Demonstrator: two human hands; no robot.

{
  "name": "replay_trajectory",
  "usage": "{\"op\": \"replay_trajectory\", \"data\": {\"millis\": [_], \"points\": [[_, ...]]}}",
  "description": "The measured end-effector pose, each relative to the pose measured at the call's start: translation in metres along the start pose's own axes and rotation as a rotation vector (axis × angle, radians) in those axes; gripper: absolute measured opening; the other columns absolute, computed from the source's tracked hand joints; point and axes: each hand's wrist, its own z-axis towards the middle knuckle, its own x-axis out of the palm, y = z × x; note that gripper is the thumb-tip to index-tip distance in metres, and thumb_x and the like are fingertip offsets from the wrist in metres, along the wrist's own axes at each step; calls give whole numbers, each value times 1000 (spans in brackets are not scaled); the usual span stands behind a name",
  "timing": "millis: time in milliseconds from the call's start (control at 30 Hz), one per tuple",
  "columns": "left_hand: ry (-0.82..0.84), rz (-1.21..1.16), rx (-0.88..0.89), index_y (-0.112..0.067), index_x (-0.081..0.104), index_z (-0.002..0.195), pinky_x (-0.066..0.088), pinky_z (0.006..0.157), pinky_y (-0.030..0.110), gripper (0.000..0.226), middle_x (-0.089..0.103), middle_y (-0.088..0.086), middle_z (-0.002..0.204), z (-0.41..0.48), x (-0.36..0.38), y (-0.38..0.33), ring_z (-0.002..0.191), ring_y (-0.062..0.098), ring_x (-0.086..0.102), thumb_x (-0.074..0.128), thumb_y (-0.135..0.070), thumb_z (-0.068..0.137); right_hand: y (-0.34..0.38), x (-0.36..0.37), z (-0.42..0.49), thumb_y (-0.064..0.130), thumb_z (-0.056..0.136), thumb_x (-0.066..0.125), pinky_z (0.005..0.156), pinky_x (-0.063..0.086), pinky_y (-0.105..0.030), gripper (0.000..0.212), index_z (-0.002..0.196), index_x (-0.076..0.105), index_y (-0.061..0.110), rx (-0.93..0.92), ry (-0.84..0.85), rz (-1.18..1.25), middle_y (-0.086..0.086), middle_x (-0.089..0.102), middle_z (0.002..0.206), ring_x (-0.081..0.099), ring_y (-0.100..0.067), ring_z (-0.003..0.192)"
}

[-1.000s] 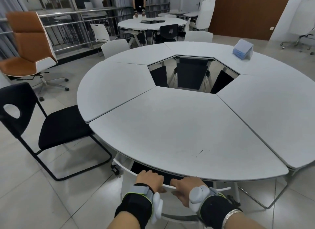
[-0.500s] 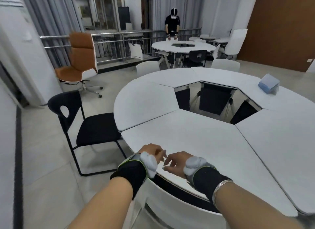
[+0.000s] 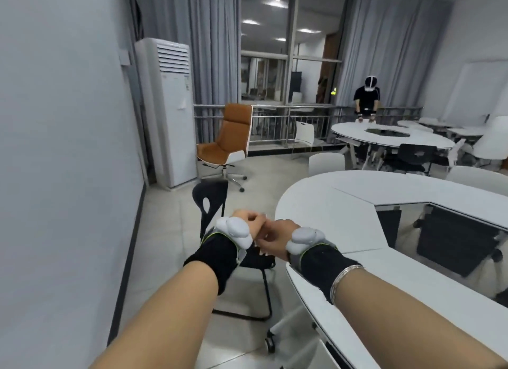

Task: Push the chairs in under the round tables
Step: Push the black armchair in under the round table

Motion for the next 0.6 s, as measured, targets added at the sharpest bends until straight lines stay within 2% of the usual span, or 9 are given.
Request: {"op": "replay_trajectory", "data": {"millis": [33,67,167,233,333,467,600], "points": [[-18,2,-14,-6,72,94,39,51,4,29,62,5,79,12,-19,12,72,18,54,50,-26,96,13,4,20,32,89,52,82,53,-32,26,110,65,22,-27,-19,18,-5,71,104,65,-28,96],[-33,-9,-23,-8,72,92,43,55,5,28,63,5,79,25,-38,26,73,19,56,51,-26,95,27,9,40,32,88,53,82,54,-32,25,108,66,24,-37,-30,34,-4,72,103,66,-27,95],[-32,-62,-45,-18,70,73,57,82,34,27,67,8,76,62,-89,60,74,24,61,54,-27,93,65,22,97,36,85,53,80,56,-35,26,105,66,27,-53,-37,78,-3,74,95,68,-26,89],[-38,-71,-60,-13,73,77,56,88,45,26,67,11,75,84,-120,79,75,25,61,57,-27,92,89,28,131,36,85,52,80,56,-35,23,98,67,26,-50,-32,94,0,74,91,68,-24,87],[-48,-73,-59,-14,72,78,55,88,47,24,67,11,75,121,-165,107,75,26,62,59,-31,90,123,37,186,38,86,51,80,56,-33,17,84,66,31,-40,-39,135,6,74,86,68,-17,85],[-14,-58,-75,-17,69,68,55,88,45,27,68,8,73,167,-198,143,71,25,60,61,-38,82,146,53,245,38,88,53,79,54,-30,21,92,71,27,-25,0,126,8,71,82,67,-17,87],[18,-85,-126,-27,68,63,55,89,47,25,74,14,82,223,-215,186,77,31,67,56,-47,69,152,75,309,37,90,52,74,51,-25,15,87,66,32,4,38,149,13,66,74,63,-12,77]]}}
